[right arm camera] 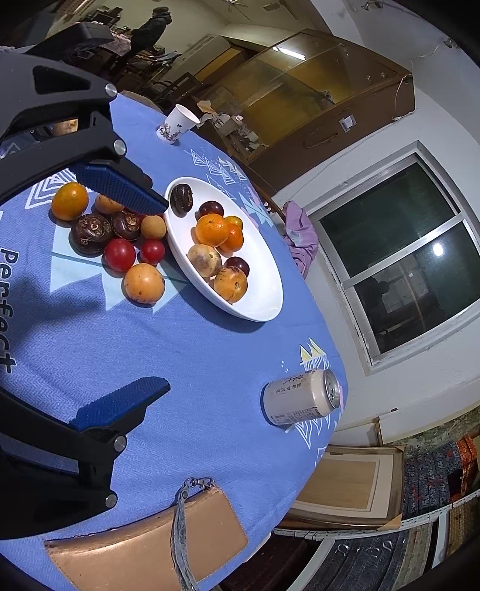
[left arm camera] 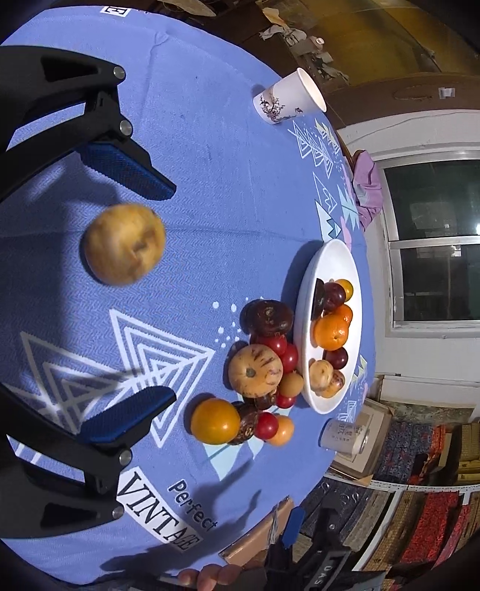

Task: Organize fruits
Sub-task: 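Withdraw both tools and lower left tool toward a pale yellow-brown fruit, then grasp the pale yellow-brown fruit with left tool while right tool reaches an orange fruit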

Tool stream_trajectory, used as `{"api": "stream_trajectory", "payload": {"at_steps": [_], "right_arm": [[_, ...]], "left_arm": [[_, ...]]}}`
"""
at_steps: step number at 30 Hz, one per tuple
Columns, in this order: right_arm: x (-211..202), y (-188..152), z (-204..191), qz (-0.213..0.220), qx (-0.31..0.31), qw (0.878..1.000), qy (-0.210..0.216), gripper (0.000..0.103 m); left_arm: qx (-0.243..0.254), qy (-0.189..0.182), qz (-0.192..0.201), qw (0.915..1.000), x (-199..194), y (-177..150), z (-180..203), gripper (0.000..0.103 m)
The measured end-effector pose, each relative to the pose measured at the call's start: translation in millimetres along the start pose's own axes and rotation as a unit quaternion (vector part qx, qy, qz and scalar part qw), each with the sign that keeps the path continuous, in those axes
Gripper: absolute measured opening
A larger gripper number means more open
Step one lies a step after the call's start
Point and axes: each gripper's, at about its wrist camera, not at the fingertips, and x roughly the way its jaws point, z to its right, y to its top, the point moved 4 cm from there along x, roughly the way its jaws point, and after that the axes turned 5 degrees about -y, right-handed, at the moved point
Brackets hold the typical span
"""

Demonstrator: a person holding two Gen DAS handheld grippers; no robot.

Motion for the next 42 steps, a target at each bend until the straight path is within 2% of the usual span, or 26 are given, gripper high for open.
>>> {"api": "stream_trajectory", "payload": {"at_steps": [8,12,18,19,22,25,31,33,35,37,40,41,42], "right_arm": [[6,-3,-2,-0.010,-0.008,1.000,-0.004,0.090],[9,-6,-4,-0.014,-0.014,1.000,-0.007,0.090],[11,-7,-6,-0.018,-0.019,1.000,-0.011,0.090],[10,-8,-6,-0.017,-0.020,1.000,-0.011,0.090],[11,-7,-5,-0.019,-0.019,1.000,-0.011,0.090],[11,-8,-6,-0.019,-0.021,1.000,-0.010,0.090],[12,-10,-10,-0.022,-0.028,0.999,-0.009,0.090],[12,-11,-13,-0.025,-0.035,0.999,-0.007,0.090],[12,-14,-18,-0.028,-0.048,0.998,-0.001,0.090],[10,-19,-29,-0.030,-0.070,0.997,0.011,0.090],[4,-34,-53,-0.028,-0.120,0.992,0.034,0.089],[2,-42,-64,-0.028,-0.145,0.988,0.039,0.087],[0,-51,-74,-0.028,-0.173,0.984,0.039,0.080]], "left_arm": [[-0.045,-0.010,0.002,0.9989,-21,-18,-23,0.099],[-0.050,-0.011,0.017,0.9986,-31,-20,-27,0.099],[-0.046,-0.015,0.006,0.9988,-27,-21,-25,0.098],[-0.045,-0.015,0.006,0.9989,-28,-21,-24,0.095],[-0.047,-0.022,-0.009,0.9986,-22,-22,-24,0.067],[-0.065,-0.033,-0.018,0.9972,-17,-23,-30,0.065],[-0.070,-0.032,-0.033,0.9965,-9,-25,-31,0.065],[-0.083,-0.033,-0.039,0.9952,-6,-25,-36,0.054],[-0.102,-0.045,-0.044,0.9928,-3,-26,-42,0.048],[-0.115,-0.051,-0.040,0.9912,-3,-26,-47,0.044],[-0.110,-0.047,-0.040,0.9920,-3,-26,-45,0.044],[-0.107,-0.046,-0.040,0.9924,-3,-25,-44,0.044],[-0.104,-0.044,-0.040,0.9928,-3,-25,-43,0.044]]}}
